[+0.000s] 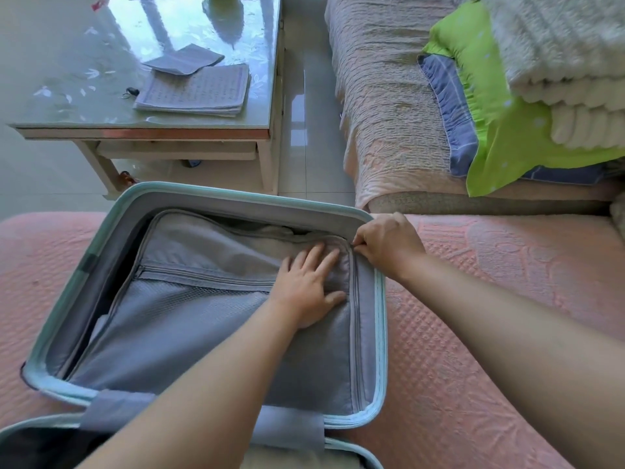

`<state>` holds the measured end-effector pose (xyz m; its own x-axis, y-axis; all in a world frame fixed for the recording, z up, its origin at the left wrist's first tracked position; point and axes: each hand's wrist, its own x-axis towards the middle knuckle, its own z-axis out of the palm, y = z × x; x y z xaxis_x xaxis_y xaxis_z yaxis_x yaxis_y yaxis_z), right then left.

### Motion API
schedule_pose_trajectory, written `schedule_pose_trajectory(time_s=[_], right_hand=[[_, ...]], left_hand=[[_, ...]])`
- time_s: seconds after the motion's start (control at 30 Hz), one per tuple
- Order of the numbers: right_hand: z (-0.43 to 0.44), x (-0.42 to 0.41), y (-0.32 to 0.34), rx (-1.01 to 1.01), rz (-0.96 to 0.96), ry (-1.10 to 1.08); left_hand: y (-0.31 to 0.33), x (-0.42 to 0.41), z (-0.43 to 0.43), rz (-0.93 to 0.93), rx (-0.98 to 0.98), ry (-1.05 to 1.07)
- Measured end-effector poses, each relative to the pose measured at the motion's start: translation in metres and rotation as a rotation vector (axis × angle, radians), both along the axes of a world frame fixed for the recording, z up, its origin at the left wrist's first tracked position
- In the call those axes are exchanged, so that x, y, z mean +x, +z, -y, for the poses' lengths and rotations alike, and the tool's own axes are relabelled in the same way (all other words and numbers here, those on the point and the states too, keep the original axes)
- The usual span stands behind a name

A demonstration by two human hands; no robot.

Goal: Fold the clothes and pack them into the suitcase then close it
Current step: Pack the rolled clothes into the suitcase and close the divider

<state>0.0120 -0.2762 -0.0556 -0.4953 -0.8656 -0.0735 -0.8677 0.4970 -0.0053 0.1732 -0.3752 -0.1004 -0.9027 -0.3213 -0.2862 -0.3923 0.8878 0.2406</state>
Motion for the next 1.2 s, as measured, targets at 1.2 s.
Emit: schedule_pose_trajectory(time_s=[1.2], right_hand=[[0.088, 0.026, -0.013, -0.189, 0.358, -0.187]], left_hand=[[0.034, -0.018, 0.124, -0.307, 0.082, 0.499]])
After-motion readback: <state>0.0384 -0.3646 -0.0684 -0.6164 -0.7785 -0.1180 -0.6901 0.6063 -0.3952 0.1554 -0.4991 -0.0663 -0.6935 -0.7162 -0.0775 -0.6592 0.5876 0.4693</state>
